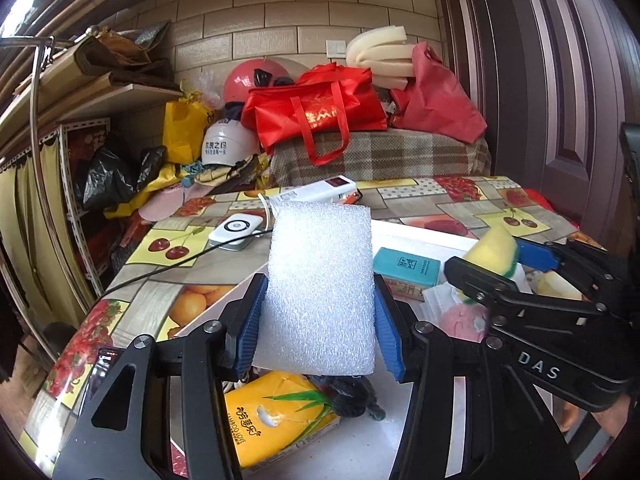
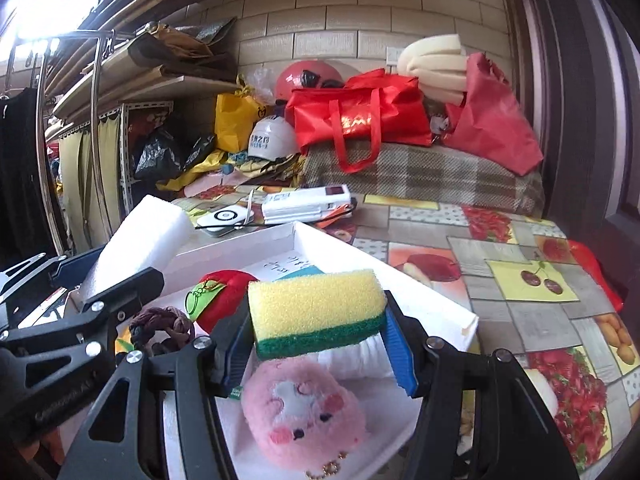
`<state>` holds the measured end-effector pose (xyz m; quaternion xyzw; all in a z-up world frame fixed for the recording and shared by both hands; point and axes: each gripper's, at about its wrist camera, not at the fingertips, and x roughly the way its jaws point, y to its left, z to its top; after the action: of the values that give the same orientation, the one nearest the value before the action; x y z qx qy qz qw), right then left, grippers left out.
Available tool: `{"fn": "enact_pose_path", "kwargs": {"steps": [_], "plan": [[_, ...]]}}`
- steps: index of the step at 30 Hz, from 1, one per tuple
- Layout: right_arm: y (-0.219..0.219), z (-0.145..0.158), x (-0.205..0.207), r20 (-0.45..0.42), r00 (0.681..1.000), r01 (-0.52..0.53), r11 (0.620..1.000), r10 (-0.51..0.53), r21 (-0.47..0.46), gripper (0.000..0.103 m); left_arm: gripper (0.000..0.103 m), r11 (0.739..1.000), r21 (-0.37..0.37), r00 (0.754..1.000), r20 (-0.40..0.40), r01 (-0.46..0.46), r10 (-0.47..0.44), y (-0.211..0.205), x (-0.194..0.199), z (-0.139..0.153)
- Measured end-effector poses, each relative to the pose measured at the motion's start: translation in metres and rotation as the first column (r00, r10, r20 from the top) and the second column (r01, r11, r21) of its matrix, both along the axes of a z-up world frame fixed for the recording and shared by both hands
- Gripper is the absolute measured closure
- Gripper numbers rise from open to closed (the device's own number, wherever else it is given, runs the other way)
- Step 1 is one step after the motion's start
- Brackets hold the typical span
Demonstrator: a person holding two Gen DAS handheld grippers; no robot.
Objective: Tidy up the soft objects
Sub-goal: 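Carry the foam block and sponge with both tools over the white box, then lower both tools into the box and open them to release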
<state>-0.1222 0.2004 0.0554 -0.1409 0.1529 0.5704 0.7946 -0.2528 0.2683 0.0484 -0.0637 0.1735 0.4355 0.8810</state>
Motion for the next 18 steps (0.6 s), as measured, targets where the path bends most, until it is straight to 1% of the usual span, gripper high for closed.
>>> {"fn": "enact_pose_path", "kwargs": {"steps": [2, 5, 6, 7, 9, 11, 12, 13, 14, 16, 18], "plan": [[0.002, -0.001, 0.0, -0.011, 1.0, -0.015, 1.0, 0.015, -0.014, 0.043, 0.052, 1.0, -0.022, 1.0, -0.018, 0.007, -0.008, 0.004, 0.004, -0.002], [0.003, -0.002, -0.001, -0.017, 1.0, -0.023, 0.999, 0.023, -0.021, 0.038, 0.051, 0.999, -0.036, 1.0, -0.025, 0.009, -0.01, 0.007, 0.005, -0.003], [0.004, -0.003, 0.001, -0.022, 1.0, -0.017, 0.999, 0.017, -0.032, 0.034, 0.051, 0.999, -0.034, 1.0, -0.023, 0.006, -0.007, 0.007, 0.005, -0.002], [0.006, -0.004, 0.002, -0.027, 1.0, -0.012, 0.999, 0.01, -0.04, 0.028, 0.05, 1.0, -0.031, 1.0, -0.019, -0.001, 0.001, 0.007, 0.005, -0.002], [0.007, -0.005, 0.004, -0.036, 0.999, 0.002, 0.999, -0.004, -0.05, 0.023, 0.039, 1.0, -0.02, 1.0, -0.01, -0.024, 0.024, 0.005, 0.003, -0.001], [0.006, -0.005, 0.006, -0.045, 0.999, 0.005, 0.999, -0.007, -0.047, 0.023, 0.014, 0.999, -0.004, 0.999, 0.004, -0.051, 0.051, 0.003, 0.0, 0.0], [0.006, -0.005, 0.007, -0.051, 0.999, 0.004, 0.999, -0.006, -0.044, 0.021, 0.01, 0.998, 0.005, 0.997, 0.02, -0.068, 0.068, 0.001, -0.004, 0.001], [0.005, -0.005, 0.007, -0.056, 0.998, 0.005, 0.999, -0.007, -0.042, 0.017, 0.004, 0.997, 0.013, 0.996, 0.035, -0.082, 0.081, 0.0, -0.008, 0.002], [0.005, -0.005, 0.008, -0.057, 0.998, 0.005, 0.999, -0.008, -0.041, 0.014, 0.0, 0.995, 0.023, 0.994, 0.05, -0.099, 0.098, -0.001, -0.012, 0.003], [0.005, -0.004, 0.008, -0.056, 0.998, 0.014, 0.999, -0.017, -0.038, 0.004, 0.0, 0.99, 0.044, 0.989, 0.071, -0.131, 0.127, -0.005, -0.017, 0.004], [0.004, -0.004, 0.011, -0.067, 0.998, 0.02, 0.999, -0.022, -0.035, 0.0, 0.0, 0.989, 0.063, 0.988, 0.084, -0.137, 0.132, -0.008, -0.019, 0.005]]}}
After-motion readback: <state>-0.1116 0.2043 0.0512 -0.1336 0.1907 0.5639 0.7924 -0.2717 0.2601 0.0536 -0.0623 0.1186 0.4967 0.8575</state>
